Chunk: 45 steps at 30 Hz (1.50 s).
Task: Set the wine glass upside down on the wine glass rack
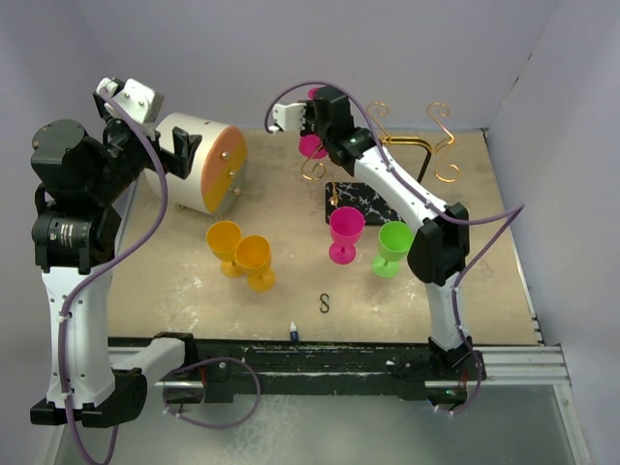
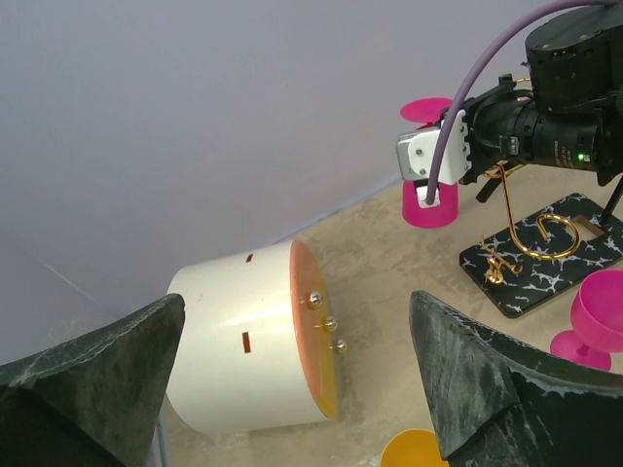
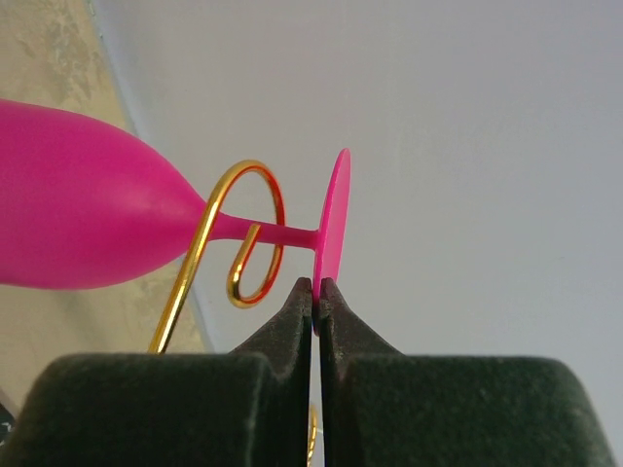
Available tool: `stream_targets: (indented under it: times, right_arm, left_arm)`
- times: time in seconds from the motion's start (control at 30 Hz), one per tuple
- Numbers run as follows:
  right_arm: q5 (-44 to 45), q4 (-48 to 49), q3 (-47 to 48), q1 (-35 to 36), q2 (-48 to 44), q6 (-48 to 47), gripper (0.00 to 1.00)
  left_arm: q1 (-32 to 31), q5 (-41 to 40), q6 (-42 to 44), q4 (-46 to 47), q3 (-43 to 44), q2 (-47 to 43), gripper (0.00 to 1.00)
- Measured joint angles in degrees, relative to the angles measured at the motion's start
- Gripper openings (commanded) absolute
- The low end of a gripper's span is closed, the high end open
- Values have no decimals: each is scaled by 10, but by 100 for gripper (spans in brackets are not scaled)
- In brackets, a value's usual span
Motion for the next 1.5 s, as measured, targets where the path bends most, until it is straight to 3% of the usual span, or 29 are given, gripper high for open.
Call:
stream_targets:
  times: [0.27,0.63,1.33,1.5]
  right_arm:
    - [0,-7,-42,0,-17,12,1]
    - [0,-5,-66,-3,-50,33,18]
    - [14,-9,-136,-4,-135,41,30]
    - [16,-17,-159,-4,-168,54,39]
  left_arm:
    - [0,0,0,0,0,0,99]
    - [1,0,9,0,-5,-6,99]
    - [3,1,41,-5,-53,-21,99]
    - [3,9,76,-25,-86,-24,99]
